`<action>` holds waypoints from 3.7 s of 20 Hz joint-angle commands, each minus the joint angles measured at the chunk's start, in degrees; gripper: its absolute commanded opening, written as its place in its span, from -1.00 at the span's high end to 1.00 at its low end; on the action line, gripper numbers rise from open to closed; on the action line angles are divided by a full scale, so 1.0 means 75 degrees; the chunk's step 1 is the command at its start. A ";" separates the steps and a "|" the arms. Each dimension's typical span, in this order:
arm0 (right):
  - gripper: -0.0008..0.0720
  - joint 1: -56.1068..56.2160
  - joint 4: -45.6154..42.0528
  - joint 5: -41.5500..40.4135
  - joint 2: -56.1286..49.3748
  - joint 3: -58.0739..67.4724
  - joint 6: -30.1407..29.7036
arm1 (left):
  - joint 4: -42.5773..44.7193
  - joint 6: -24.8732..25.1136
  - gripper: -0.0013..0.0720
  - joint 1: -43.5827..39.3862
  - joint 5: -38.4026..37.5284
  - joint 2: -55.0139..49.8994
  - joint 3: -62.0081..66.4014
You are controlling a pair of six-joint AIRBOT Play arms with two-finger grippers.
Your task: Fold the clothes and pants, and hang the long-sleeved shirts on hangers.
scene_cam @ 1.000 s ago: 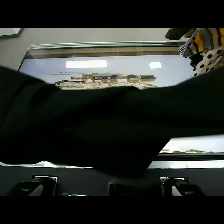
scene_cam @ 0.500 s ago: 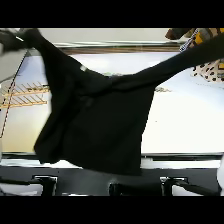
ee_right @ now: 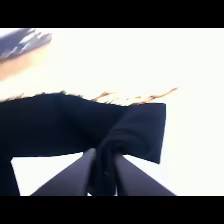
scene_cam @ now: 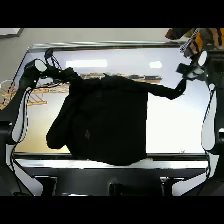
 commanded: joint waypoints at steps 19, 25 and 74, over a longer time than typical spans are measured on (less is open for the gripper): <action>-0.56 0.0644 0.4905 0.0417 0.5421 -1.0853 -0.2445 | -0.1437 0.0647 -0.70 0.1288 -0.0901 0.8498 -1.0975; 0.06 0.2055 0.5537 -0.0991 0.5418 -1.1593 -0.1862 | -0.1431 0.0647 -0.70 0.1288 -0.1466 0.8749 -1.1438; 0.87 0.2095 0.1043 -0.2162 0.7510 0.0793 0.0149 | 0.0035 -0.0029 0.90 0.0376 0.0300 0.8609 -0.0221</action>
